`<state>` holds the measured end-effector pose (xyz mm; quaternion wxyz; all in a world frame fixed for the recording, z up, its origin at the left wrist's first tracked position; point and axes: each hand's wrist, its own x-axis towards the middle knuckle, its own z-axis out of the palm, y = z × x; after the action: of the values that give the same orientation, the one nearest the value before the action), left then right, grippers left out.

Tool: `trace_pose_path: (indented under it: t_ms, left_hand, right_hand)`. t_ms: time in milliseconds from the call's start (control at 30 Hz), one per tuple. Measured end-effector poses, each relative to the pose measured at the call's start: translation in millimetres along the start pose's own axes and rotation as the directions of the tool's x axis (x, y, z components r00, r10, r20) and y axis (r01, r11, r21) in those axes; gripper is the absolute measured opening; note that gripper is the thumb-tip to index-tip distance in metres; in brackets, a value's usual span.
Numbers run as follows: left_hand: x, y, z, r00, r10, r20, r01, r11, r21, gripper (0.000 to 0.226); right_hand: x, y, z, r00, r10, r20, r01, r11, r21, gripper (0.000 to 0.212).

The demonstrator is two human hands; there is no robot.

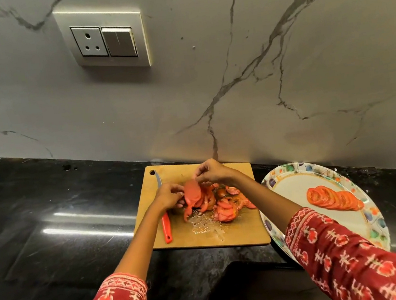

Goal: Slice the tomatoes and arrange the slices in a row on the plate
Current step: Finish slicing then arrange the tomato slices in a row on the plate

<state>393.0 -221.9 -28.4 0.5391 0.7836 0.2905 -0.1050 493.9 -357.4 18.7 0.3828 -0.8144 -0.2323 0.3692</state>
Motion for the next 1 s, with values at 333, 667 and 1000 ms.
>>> trace_pose_path:
  t_ms: [333, 667, 1000]
  left_hand:
    - [5, 6, -2, 0.997, -0.073, 0.040, 0.079, 0.980, -0.185, 0.017]
    - [-5, 8, -2, 0.984, -0.141, 0.105, 0.172, 0.899, -0.404, 0.007]
    - [-17, 9, -6, 0.974, -0.108, 0.201, 0.196, 0.846, -0.496, 0.018]
  right_hand:
    - [11, 2, 10, 0.990, -0.011, -0.141, -0.057, 0.882, -0.467, 0.023]
    - [1, 10, 13, 0.986, 0.027, -0.164, -0.078, 0.948, -0.308, 0.024]
    - [-11, 7, 5, 0.983, 0.017, -0.182, -0.011, 0.999, 0.034, 0.028]
